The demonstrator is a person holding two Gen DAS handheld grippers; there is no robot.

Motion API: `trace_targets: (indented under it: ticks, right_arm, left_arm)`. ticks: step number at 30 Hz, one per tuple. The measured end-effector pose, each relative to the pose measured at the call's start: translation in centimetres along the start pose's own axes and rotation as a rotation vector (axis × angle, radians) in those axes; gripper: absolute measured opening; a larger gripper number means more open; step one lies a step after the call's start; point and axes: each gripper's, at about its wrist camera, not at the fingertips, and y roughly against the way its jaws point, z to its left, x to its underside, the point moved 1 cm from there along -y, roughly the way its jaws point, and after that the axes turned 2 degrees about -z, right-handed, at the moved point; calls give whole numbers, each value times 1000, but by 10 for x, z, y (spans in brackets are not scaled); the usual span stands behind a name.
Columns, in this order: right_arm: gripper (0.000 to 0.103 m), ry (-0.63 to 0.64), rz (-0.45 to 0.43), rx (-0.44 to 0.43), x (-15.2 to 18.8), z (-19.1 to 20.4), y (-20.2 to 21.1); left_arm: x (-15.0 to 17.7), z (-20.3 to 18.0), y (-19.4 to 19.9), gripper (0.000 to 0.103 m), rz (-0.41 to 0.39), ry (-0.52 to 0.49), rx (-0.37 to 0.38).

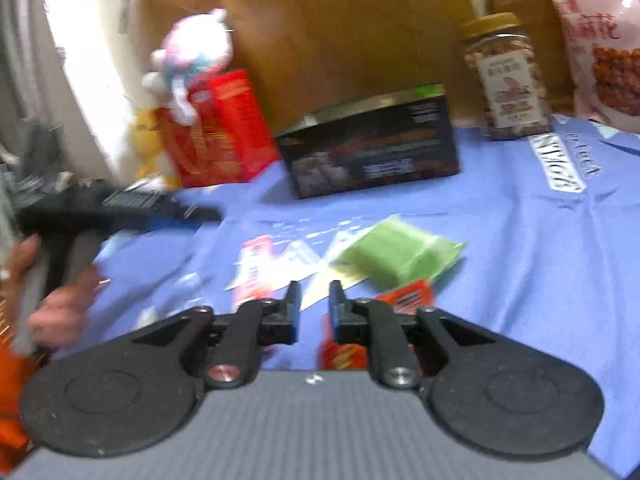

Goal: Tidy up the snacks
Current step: 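Grasp the pink-and-white UHA candy box with the left gripper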

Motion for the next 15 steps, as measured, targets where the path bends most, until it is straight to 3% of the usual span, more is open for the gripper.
trace_targets:
  ticks: [3,6,9,11,15]
  right_arm:
    - [30,17,49,-46,9,14,-1]
    - [30,13,108,-30,13,19,-19]
    - [27,10,114,-15,10,20,-31]
    - [26,6,104,5,6,19,-35]
    - [26,21,79,42,3,17,-38]
  left_arm:
    - [-6,-15,-11,57,-7,-66,46]
    - [-2,-33,-29,54,42,-127,113]
    - [6,-43,-49,38,117,-171,134]
    - [13,-44,-53,38,155,-174,126]
    - [24,-36,-27,43,132,-137,149]
